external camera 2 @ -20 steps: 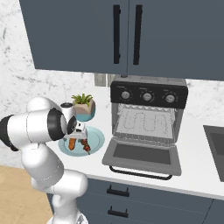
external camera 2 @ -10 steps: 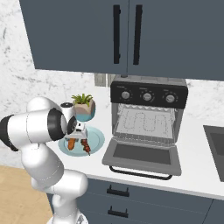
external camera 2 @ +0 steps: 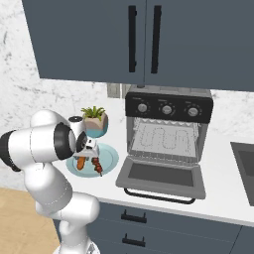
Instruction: Pick up the kebab skewer and baguette bread, and place them inside the toaster oven. Close the toaster oven door and start by setting the timer.
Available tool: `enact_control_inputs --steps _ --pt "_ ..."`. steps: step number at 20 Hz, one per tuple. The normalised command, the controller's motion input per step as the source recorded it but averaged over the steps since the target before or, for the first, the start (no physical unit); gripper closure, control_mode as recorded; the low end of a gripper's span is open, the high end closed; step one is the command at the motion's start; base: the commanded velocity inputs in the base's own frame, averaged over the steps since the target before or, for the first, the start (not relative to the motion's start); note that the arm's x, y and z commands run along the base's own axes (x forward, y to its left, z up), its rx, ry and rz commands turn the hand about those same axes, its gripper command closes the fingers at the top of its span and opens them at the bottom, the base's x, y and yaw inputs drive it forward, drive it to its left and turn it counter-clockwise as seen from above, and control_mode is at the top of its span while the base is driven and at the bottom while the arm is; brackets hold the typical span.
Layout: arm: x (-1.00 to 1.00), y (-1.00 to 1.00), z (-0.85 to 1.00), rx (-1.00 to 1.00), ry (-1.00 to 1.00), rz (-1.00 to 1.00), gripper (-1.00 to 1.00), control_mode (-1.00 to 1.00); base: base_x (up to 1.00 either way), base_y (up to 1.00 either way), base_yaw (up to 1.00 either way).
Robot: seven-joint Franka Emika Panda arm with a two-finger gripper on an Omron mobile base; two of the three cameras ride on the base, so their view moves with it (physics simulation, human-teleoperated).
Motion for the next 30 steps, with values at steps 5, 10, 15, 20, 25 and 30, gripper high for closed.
enact_control_inputs --steps 5,10,15,20,25,30 --pt "-0.16 -0.22 0.62 0.02 0.00 -0.16 1.00 -1.00 0.00 0.00 0.00" --pt "-0.28 -0.33 0.95 0.04 0.10 -0.23 1.00 -1.00 0.00 0.00 0.00" --pt "-0.61 -0.43 0.83 0.06 0.08 -0.25 1.00 -1.00 0.00 0.00 0.00" --pt "-0.65 -0.54 0.64 0.07 0.02 -0.34 1.00 -1.00 0.00 0.00 0.00" --pt "-0.34 -0.53 0.46 0.03 0.00 -0.39 1.00 -1.00 0.00 0.00 0.00" --pt "0.00 -0.78 0.18 0.03 0.02 -0.51 1.00 -1.00 0.00 0.00 0.00"
